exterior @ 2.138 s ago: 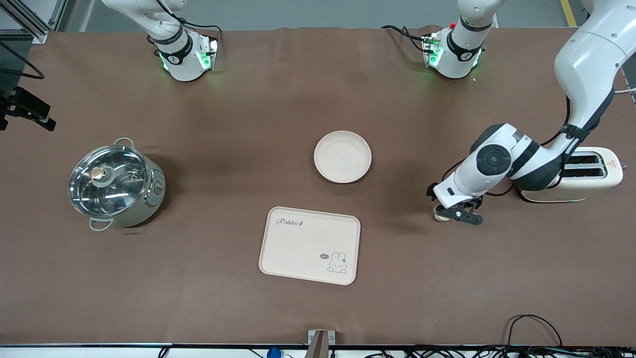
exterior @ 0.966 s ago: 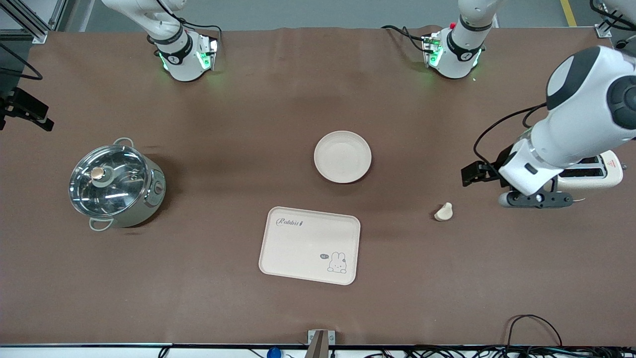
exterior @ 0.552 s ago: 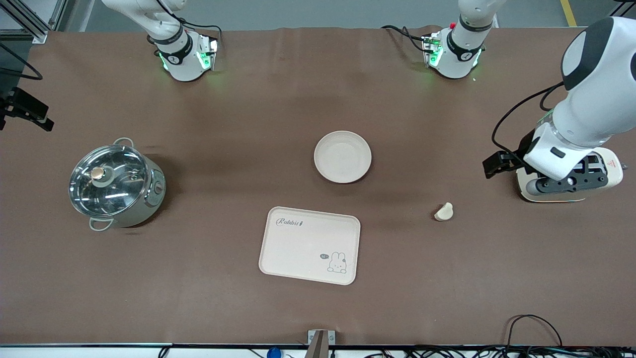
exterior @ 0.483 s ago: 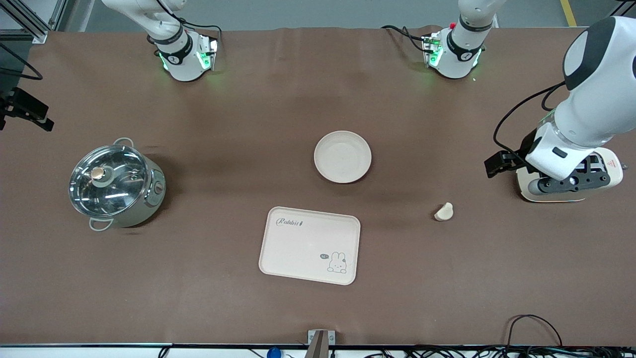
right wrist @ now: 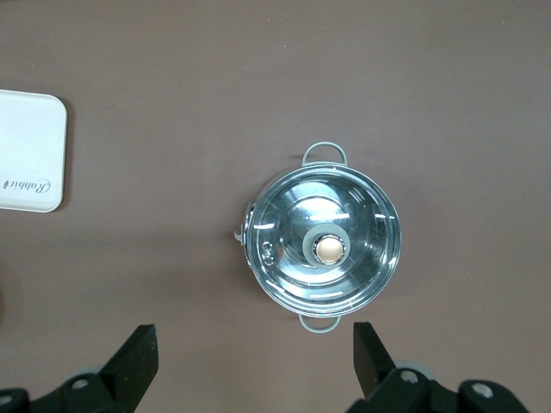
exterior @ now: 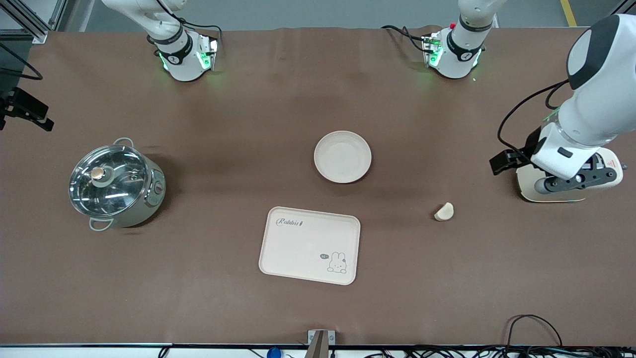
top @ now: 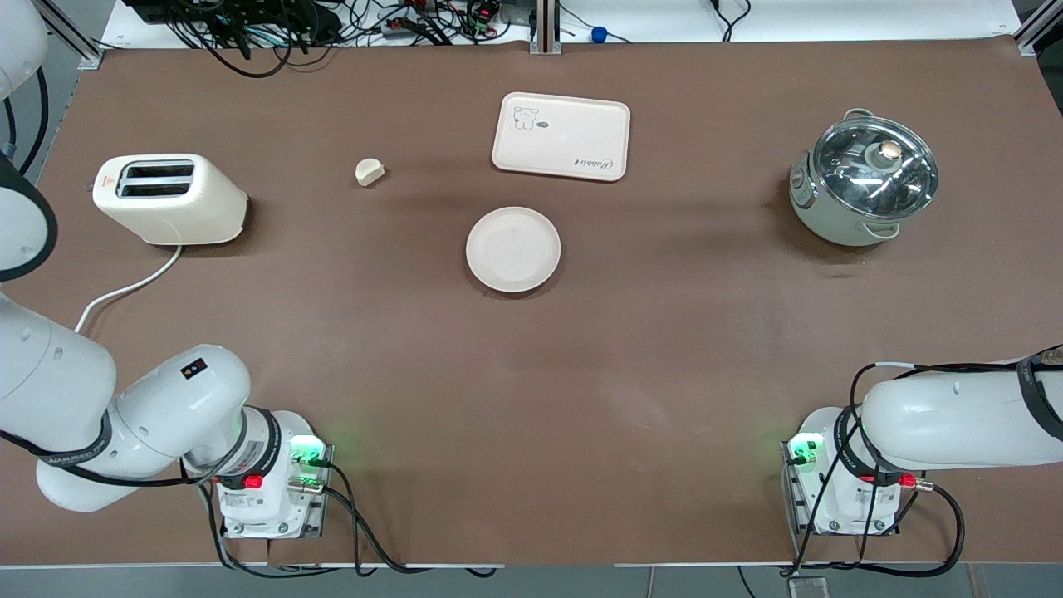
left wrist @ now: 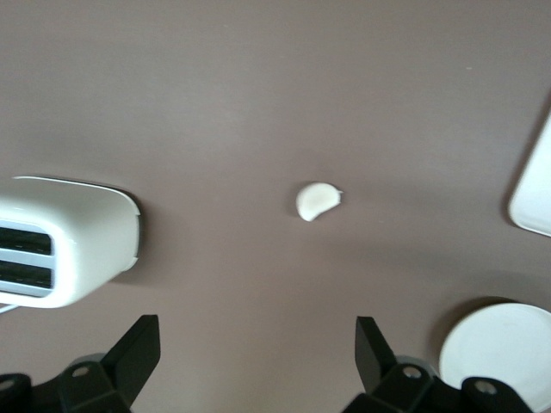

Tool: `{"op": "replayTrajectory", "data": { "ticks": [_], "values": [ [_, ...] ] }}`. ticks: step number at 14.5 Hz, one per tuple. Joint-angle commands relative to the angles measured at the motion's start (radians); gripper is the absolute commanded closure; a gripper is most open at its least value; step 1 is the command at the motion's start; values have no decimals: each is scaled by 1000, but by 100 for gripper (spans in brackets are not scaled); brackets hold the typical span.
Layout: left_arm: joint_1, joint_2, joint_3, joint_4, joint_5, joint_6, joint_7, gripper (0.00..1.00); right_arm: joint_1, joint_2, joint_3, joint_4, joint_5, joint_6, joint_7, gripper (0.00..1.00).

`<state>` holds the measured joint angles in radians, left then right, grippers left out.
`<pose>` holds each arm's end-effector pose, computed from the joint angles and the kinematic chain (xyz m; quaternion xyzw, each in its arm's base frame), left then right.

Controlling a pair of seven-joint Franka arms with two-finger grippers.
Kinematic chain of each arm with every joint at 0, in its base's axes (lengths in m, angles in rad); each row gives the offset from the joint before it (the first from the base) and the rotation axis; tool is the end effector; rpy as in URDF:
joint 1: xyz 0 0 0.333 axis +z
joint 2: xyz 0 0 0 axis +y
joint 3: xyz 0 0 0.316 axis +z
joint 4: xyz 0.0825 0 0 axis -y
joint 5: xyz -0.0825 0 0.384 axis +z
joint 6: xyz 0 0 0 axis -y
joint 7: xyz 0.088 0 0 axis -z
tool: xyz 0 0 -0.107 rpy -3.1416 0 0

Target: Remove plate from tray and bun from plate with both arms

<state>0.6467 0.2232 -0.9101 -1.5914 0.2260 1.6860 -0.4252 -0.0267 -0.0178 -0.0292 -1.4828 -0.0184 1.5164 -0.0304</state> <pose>0.5968 -0.0927 0.5399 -0.9971 -0.0696 0.0112 0.0295 0.5424 -0.0326 0.6707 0.9995 -0.0135 0.0253 0.0100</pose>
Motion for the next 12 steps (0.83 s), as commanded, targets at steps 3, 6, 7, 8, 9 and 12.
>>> {"op": "replayTrajectory", "data": {
  "ticks": [3,6,7,8,9,12],
  "values": [
    [-304,-114,424,-13,-146,-37,130,0,-7,-13,6,-11,-11,4,0,0],
    [-497,-140,665,-10,-152,-37,175,0,-9,-11,6,-11,-11,5,0,0],
    [-524,-154,706,-10,-154,-35,216,0,-9,-13,6,-11,-11,5,0,0],
    [-541,-159,726,-12,-155,-32,255,0,-9,-13,6,-11,-11,5,0,0],
    [-579,-160,770,-10,-171,-31,291,0,-9,-11,6,-11,-11,5,0,0],
    [-686,-183,855,-9,-180,-29,315,0,-9,-13,6,-11,-11,5,0,0]
  ]
}}
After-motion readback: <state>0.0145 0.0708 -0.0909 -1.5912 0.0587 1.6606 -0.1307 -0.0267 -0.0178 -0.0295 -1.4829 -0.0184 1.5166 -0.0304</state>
